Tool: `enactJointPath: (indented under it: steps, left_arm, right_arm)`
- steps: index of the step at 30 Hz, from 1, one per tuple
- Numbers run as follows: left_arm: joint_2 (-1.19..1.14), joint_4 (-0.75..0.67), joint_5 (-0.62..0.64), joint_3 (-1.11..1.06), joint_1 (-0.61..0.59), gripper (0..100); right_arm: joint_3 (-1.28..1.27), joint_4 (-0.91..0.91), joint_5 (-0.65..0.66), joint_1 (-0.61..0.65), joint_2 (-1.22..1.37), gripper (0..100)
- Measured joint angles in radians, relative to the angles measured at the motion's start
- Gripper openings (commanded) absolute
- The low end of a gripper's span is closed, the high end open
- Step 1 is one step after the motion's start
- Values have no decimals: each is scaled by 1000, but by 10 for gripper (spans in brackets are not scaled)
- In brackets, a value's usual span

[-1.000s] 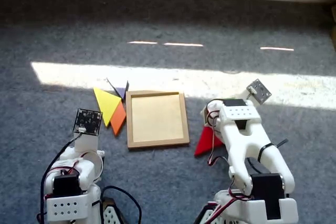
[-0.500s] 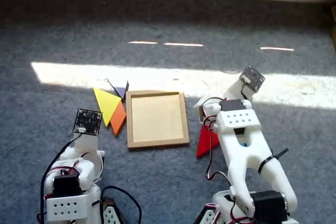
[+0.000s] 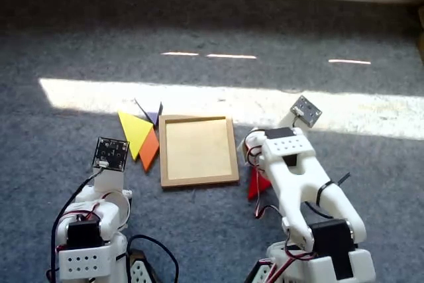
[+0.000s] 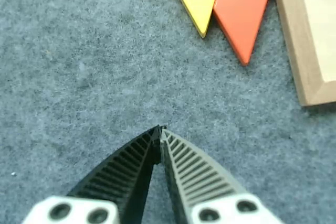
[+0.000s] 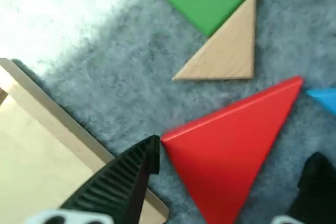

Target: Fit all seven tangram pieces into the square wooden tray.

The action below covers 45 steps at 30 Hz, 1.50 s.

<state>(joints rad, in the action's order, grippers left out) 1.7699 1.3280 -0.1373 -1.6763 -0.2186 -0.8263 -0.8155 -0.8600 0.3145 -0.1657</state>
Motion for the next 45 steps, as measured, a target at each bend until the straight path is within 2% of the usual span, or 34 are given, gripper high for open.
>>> enactJointPath:
  steps: [18,26,45]
  left_arm:
    - [0,0,0,0,0,5]
    - [0,0,0,0,0,5]
    - [0,0,0,0,0,5]
  right_arm:
    - [6,8,-41,2,66,400]
    - [25,2,-104,2,77,400]
    - [64,0,-107,-25,80,400]
